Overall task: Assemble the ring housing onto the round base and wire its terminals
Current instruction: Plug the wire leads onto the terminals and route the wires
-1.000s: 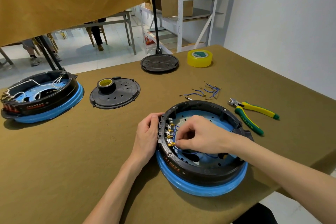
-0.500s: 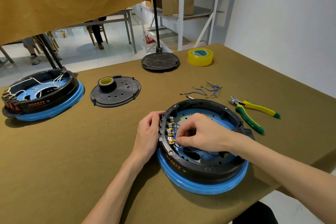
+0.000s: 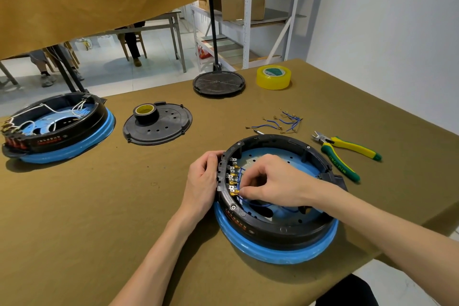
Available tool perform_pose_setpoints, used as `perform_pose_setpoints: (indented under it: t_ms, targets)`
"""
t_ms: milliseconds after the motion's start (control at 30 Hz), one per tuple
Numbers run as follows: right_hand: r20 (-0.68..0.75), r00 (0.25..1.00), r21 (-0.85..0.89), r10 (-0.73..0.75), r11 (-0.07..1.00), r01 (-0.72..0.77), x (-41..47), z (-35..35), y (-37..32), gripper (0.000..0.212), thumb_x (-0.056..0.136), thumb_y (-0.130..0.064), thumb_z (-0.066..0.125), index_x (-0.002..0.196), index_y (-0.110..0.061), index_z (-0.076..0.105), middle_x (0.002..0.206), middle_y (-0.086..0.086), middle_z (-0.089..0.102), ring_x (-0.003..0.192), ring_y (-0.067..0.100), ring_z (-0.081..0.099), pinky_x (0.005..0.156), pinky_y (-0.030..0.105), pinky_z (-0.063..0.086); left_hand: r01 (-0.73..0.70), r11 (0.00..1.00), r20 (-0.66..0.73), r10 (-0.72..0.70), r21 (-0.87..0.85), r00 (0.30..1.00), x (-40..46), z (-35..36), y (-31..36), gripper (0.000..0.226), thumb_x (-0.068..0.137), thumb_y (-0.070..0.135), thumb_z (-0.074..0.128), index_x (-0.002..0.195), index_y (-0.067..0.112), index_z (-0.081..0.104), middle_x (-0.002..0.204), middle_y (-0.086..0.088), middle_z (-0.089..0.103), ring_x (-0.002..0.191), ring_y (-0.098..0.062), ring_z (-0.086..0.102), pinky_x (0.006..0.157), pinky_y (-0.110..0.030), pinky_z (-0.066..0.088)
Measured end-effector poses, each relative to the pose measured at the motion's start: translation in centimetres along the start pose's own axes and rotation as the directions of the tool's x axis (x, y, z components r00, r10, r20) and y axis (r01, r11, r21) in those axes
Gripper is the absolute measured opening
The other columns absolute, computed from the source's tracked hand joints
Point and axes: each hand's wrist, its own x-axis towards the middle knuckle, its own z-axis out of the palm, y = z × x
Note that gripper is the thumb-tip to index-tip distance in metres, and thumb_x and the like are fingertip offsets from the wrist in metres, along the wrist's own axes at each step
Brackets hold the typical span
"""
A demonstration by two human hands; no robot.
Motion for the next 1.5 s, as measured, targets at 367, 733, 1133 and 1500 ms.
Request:
perform_pose_setpoints:
  t_ms: [367, 733, 1133, 1500]
  targets:
    - [-0.01, 1.0, -0.019, -0.003, 1.0, 0.003, 0.1, 0.1, -0.1, 0.02, 0.091, -0.02, 0.072, 0.074, -0.027, 0.076, 0.07, -0.008, 0.072, 0.063, 0.004, 0.062, 0.06, 0.019, 0.05, 0.004, 1.0, -0.001, -0.004, -0.008, 1.0, 0.0, 0.0, 0.1, 0.034, 0.111, 0.021, 0.039, 0.108, 0.02, 0.072, 0.094, 0.004, 0.076, 0.088, -0.009, 0.07, 0.071, -0.016, 0.053]
    - [-0.103, 0.992, -0.22, -0.075, 0.974, 0.051, -0.3, 0.7, -0.7, 0.016, 0.092, -0.027, 0.068, 0.08, -0.021, 0.078, 0.073, -0.006, 0.071, 0.07, 0.014, 0.063, 0.068, 0.039, 0.053, -0.016, 1.0, -0.001, 0.016, 0.004, 1.0, -0.2, 0.1, -0.1, 0.038, 0.113, 0.023, 0.033, 0.109, 0.02, 0.071, 0.097, 0.003, 0.075, 0.092, -0.007, 0.07, 0.075, -0.017, 0.053]
    - [-0.175, 0.975, -0.276, -0.14, 0.957, 0.088, -1.0, 1.1, -1.3, 0.009, 0.092, -0.025, 0.073, 0.087, -0.018, 0.077, 0.072, -0.008, 0.065, 0.067, 0.009, 0.06, 0.061, 0.023, 0.05, -0.02, 0.999, 0.002, 0.02, 0.037, 1.0, 0.1, -0.1, -0.3, 0.035, 0.113, 0.023, 0.035, 0.111, 0.022, 0.07, 0.103, 0.002, 0.074, 0.095, -0.007, 0.069, 0.08, -0.019, 0.053]
    - [-0.157, 0.983, -0.208, -0.091, 0.976, 0.057, -1.0, 1.5, -1.2, 0.014, 0.092, -0.025, 0.074, 0.1, -0.015, 0.076, 0.076, -0.007, 0.066, 0.071, 0.007, 0.06, 0.066, 0.015, 0.045, -0.03, 0.999, 0.001, 0.03, 0.033, 1.0, 0.0, -0.1, -0.3, 0.035, 0.112, 0.02, 0.036, 0.107, 0.024, 0.07, 0.1, 0.004, 0.074, 0.091, -0.002, 0.068, 0.075, -0.013, 0.05]
